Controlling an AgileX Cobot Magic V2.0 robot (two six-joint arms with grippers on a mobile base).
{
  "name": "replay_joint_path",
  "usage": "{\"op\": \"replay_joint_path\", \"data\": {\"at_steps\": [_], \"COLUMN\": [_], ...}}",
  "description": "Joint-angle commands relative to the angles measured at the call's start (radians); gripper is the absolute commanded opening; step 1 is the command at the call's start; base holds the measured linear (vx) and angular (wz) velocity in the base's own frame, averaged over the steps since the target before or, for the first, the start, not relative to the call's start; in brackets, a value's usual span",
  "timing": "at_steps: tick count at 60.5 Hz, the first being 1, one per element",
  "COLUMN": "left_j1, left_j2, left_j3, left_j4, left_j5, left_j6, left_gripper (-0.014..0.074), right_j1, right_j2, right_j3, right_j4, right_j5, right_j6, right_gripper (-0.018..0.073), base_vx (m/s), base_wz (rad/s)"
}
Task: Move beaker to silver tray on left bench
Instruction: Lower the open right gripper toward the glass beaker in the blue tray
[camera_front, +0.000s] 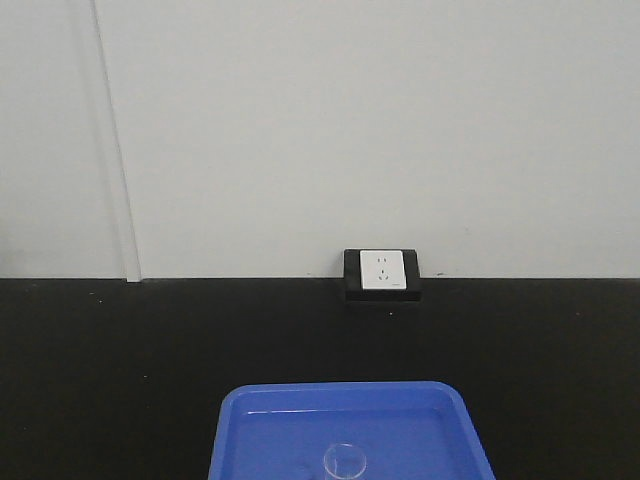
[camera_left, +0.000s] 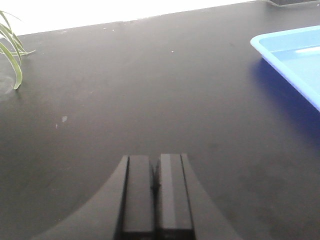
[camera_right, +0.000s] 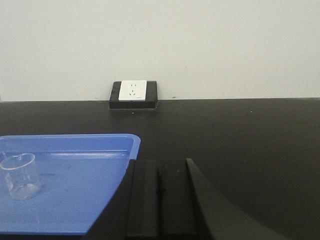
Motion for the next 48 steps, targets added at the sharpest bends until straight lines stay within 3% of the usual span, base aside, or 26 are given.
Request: {"op": "replay_joint_path", "data": {"at_steps": [1, 10, 17, 26, 34, 48], "left_j1": [-0.008, -0.008, -0.008, -0.008, -0.008, -0.008], "left_j2": [-0.007, -0.007, -0.007, -0.007, -0.007, -0.007], "left_j3": [0.02, 0.02, 0.02, 0.02, 0.02, 0.02], "left_j4": [-0.003, -0.003, -0.003, -0.003, -0.003, -0.003], "left_j5": [-0.075, -0.075, -0.075, -0.075, -0.075, -0.075], "left_j6": [-0.002, -0.002, -0.002, -0.002, -0.002, -0.002], "left_gripper": [0.0001, 0.0001, 0.0001, 0.0001, 0.0001, 0.0001], "right_j1": [-0.006, -0.006, -0.006, -0.005, -0.005, -0.005], "right_j2": [-0.011, -0.011, -0.011, 0.035, 0.254, 0.685], "right_j3": [0.006, 0.006, -0.016, -0.167, -0.353, -0.598], "right_j4": [-0.003, -0.003, 0.007, -0.001, -0.004, 0.023], "right_j5": [-0.089, -0.094, -0.242, -0.271, -0.272, -0.333], "right_j6": [-0.002, -0.002, -0.002, -0.061, -0.161, -0.148], "right_gripper": [-0.0011, -0.0011, -0.0011, -0.0011, -0.0011, -0.0011], "base_vx": [0.0, 0.0, 0.0, 0.0, 0.0, 0.0], "base_wz": [0.0, 0.0, 0.0, 0.0, 0.0, 0.0]}}
